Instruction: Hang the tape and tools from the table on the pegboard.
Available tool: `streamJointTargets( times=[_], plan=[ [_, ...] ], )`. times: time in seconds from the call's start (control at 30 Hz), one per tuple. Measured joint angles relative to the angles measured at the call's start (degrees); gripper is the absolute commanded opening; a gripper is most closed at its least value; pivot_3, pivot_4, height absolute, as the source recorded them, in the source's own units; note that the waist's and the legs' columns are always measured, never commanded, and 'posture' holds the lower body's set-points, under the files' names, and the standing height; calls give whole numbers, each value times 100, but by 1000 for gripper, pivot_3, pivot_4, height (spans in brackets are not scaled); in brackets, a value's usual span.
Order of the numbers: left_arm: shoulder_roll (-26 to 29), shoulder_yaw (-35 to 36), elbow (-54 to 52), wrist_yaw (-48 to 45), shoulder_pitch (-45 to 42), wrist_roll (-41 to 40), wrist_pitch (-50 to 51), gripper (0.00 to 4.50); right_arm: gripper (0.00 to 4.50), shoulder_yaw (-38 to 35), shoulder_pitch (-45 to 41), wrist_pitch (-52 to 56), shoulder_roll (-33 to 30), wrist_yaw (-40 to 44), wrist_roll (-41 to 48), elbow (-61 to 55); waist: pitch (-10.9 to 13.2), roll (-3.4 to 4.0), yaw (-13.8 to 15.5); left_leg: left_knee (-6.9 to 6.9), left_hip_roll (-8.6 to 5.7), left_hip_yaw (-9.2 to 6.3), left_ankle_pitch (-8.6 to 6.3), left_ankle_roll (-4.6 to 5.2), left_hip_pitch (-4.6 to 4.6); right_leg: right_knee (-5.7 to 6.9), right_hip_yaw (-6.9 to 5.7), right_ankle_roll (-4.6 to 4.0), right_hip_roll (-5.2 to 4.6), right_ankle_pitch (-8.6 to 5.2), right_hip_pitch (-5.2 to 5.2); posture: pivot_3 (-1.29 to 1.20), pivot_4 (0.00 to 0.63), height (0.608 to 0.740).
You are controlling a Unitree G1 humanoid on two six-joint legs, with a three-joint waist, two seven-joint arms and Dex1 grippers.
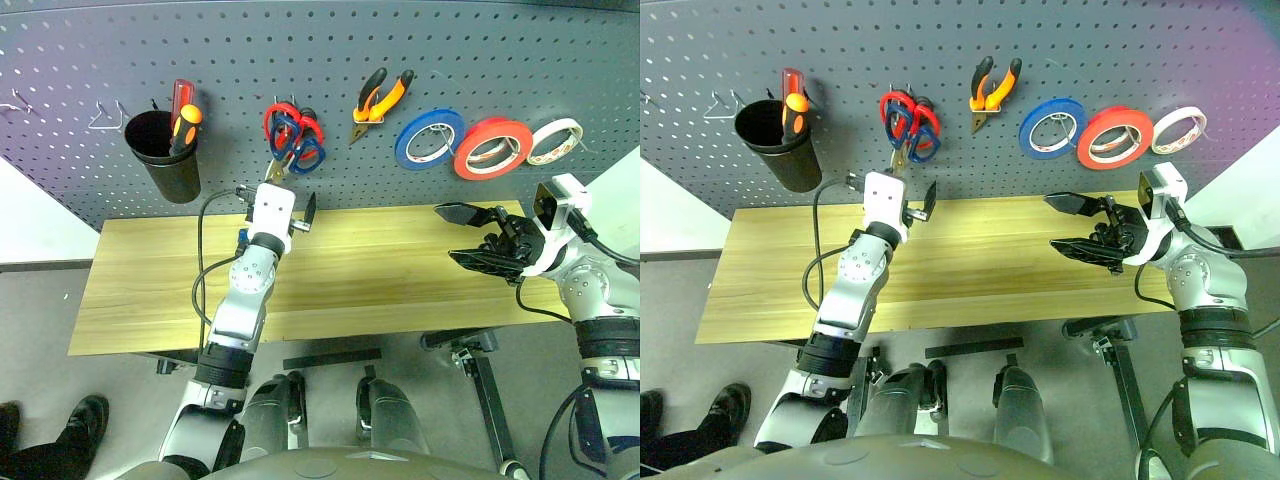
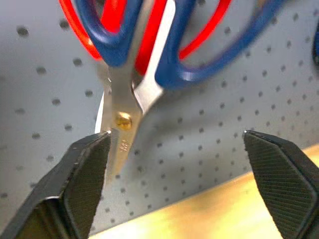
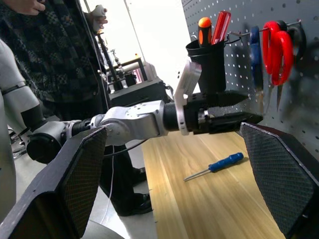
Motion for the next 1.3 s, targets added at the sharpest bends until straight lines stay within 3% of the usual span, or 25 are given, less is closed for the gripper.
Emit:
streamJointTargets(
  times=[0.27,0.67,1.0,1.3],
  plan=[
    [136,148,-855,-100,624,-143,525,4442,4500,120,-2,-43,-15,0,80,-22,0,1,2,0,0,0,-2,-4,0,-1,1,-2,-1,1,-1,-220,214,740],
    [508,383,-1076,-98,1073,-179,2152,4442,4500,520,-50,-514,-7,0,195,-72,0,1,23,0,0,0,-2,-4,0,0,1,-1,0,3,-1,-190,224,740],
    [372,1494,-412,592,477,-537,3208,4442,4500,778,-26,-524,-75,0,302,-324,0,0,27,0,0,0,-3,-4,0,0,1,0,-1,4,-2,-195,241,740],
    [598,1709,542,762,-319,-599,3743,4442,4500,1015,81,-736,-249,0,242,-413,2,-2,19,-1,0,2,-3,-4,0,-1,2,1,-1,5,-4,-206,262,740]
  ],
)
